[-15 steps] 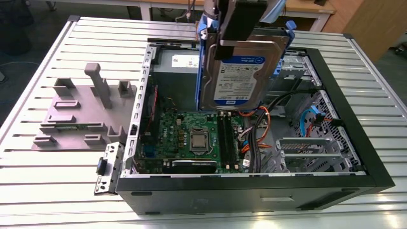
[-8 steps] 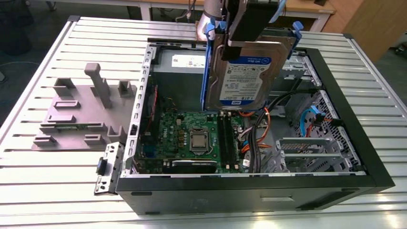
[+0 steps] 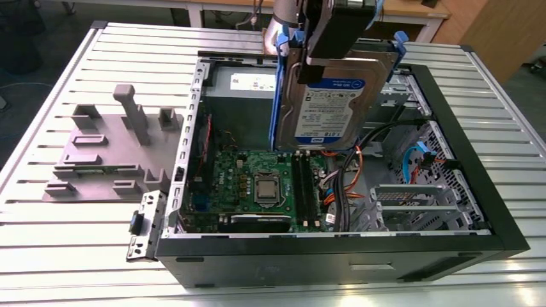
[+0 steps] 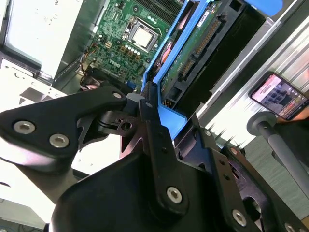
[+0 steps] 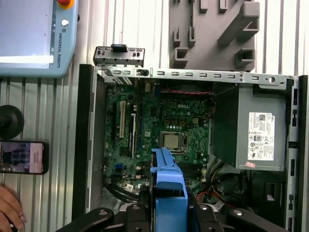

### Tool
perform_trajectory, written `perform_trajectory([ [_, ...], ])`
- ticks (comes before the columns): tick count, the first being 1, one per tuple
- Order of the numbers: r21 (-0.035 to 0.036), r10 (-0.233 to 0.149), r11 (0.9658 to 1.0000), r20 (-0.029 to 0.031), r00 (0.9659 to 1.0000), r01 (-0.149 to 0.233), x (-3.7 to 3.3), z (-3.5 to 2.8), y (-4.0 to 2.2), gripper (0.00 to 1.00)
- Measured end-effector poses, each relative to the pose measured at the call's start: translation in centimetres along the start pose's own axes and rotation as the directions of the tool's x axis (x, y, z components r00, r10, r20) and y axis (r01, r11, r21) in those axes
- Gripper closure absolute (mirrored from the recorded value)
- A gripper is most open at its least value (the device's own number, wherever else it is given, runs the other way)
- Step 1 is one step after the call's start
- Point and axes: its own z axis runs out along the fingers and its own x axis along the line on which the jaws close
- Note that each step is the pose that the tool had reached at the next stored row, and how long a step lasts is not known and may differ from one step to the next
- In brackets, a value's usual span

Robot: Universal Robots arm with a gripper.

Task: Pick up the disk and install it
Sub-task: 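Insert the disk into the insertion slot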

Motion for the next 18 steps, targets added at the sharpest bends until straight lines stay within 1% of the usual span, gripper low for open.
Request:
perform_trajectory([
  [5, -0.0001, 0.000, 1.0000, -0.0008, 1.0000, 0.000, 0.56, 0.00, 0.02, 0.64],
  [18, -0.0001, 0.000, 1.0000, -0.0011, 1.0000, 0.000, 0.72, 0.00, 0.02, 0.64],
])
